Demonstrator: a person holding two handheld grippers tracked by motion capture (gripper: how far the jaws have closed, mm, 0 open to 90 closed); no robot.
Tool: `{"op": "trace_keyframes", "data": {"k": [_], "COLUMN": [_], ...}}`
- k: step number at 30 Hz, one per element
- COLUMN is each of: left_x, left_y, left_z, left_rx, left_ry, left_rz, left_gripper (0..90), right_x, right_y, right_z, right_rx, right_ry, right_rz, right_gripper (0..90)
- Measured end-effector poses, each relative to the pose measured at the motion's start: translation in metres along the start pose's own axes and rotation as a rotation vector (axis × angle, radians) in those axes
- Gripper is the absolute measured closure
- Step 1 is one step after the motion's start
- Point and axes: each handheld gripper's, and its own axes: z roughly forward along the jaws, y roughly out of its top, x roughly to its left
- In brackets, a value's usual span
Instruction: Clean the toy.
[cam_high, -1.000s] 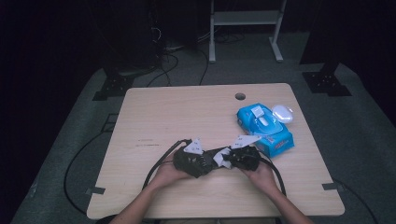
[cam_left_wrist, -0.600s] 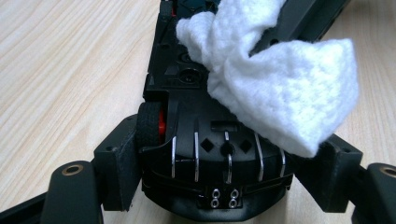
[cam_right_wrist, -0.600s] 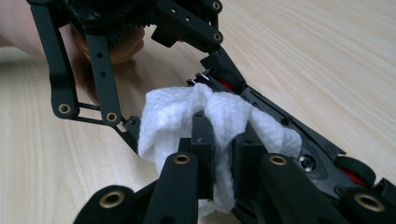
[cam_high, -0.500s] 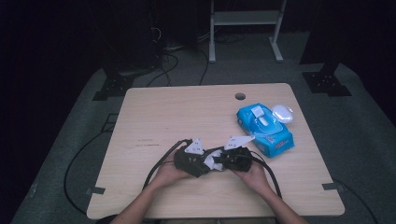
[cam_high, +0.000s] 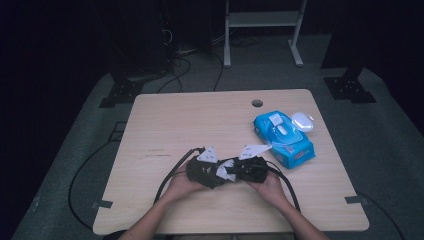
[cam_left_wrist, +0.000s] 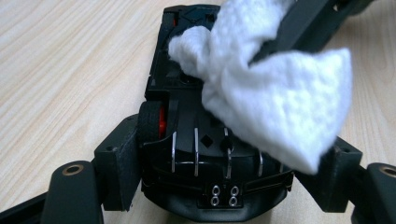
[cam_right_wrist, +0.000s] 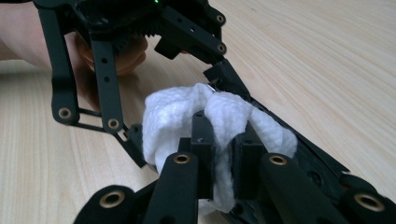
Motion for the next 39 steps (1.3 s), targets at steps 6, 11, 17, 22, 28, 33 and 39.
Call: {"op": "trace_keyframes", "data": {"k": [6,11,17,22,28,33,39], "left_x": [0.001,0.003,0.001,0.002,0.002,0.003,0.003], "left_y": [-0.001,-0.002,-0.001,-0.003,-0.004,-0.004,-0.004], "left_z": [0.000,0.001,-0.003,-0.008,-0.007,-0.006,-0.006], "left_rx": [0.002,-0.001,-0.005,-0.020,-0.010,-0.009,-0.014], "left_ry": [-0.006,-0.008,-0.014,-0.015,-0.015,-0.014,-0.011], "left_rz": [-0.010,-0.012,-0.013,-0.032,-0.023,-0.027,-0.026], "left_gripper": [24.6,24.5,23.5,23.0,24.1,23.8,25.6], "right_x": [-0.030,-0.044,-0.049,-0.047,-0.049,-0.043,-0.031], "right_y": [-0.016,-0.022,-0.026,-0.025,-0.022,-0.017,-0.008], "right_z": [-0.014,-0.021,-0.024,-0.024,-0.027,-0.032,-0.038], "right_rx": [0.024,0.050,0.058,0.064,0.063,0.077,0.069], "right_ry": [-0.063,-0.139,-0.150,-0.165,-0.152,-0.134,-0.137], "right_rz": [0.115,0.132,0.150,0.139,0.167,0.141,0.094], "right_gripper": [81.0,81.0,80.7,77.2,59.3,52.2,50.2]}}
